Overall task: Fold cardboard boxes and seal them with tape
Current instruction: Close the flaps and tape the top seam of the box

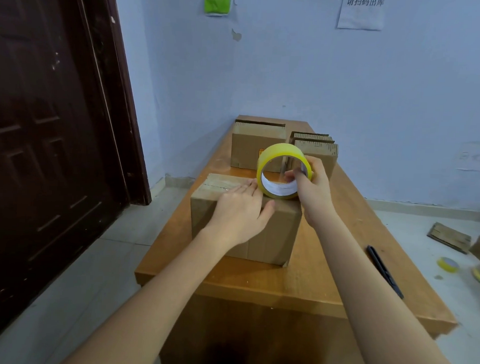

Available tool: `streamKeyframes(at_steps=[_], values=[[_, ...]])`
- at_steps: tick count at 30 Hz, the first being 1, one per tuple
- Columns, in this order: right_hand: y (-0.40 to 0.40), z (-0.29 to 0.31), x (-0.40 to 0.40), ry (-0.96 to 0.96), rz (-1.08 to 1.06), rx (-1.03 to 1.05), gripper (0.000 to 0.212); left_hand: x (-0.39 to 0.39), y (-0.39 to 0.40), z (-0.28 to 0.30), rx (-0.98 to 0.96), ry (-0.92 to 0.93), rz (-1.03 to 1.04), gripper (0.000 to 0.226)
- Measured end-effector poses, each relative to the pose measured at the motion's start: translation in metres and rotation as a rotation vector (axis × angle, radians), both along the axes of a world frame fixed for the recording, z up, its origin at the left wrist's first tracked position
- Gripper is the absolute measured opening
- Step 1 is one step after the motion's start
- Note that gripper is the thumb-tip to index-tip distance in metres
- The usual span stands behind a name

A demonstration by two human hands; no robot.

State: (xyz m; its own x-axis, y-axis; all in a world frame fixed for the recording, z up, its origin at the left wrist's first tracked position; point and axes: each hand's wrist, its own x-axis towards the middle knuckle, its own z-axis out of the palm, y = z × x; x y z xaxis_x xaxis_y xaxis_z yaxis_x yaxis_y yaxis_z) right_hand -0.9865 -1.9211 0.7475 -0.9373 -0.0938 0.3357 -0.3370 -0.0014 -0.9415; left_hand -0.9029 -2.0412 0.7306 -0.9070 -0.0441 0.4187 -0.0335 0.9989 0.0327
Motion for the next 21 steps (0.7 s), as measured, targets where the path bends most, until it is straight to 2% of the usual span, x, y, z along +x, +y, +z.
streamKeyframes(at_steps=[3, 8, 10, 13, 18, 21], values=[[-0.003, -0.006, 0.002, 0.017, -0.066, -0.175, 0.018, 0.0, 0.0, 0.0, 0.007, -0.024, -0.009, 0.058], [-0.003, -0.013, 0.001, -0.177, -0.15, -0.618, 0.016, 0.001, -0.003, 0.003, 0.039, -0.068, -0.052, 0.06], [-0.002, -0.014, -0.001, -0.228, -0.16, -0.694, 0.019, 0.002, -0.003, 0.002, 0.029, -0.074, -0.047, 0.06], [-0.001, -0.013, 0.001, -0.219, -0.139, -0.596, 0.021, 0.001, -0.003, 0.005, 0.022, -0.111, -0.048, 0.058], [0.005, -0.016, 0.007, 0.019, -0.07, 0.013, 0.03, 0.0, -0.001, 0.005, 0.008, -0.109, -0.039, 0.056], [0.006, -0.012, 0.004, 0.015, -0.065, 0.119, 0.02, -0.002, 0.002, 0.008, 0.003, -0.119, -0.017, 0.058]])
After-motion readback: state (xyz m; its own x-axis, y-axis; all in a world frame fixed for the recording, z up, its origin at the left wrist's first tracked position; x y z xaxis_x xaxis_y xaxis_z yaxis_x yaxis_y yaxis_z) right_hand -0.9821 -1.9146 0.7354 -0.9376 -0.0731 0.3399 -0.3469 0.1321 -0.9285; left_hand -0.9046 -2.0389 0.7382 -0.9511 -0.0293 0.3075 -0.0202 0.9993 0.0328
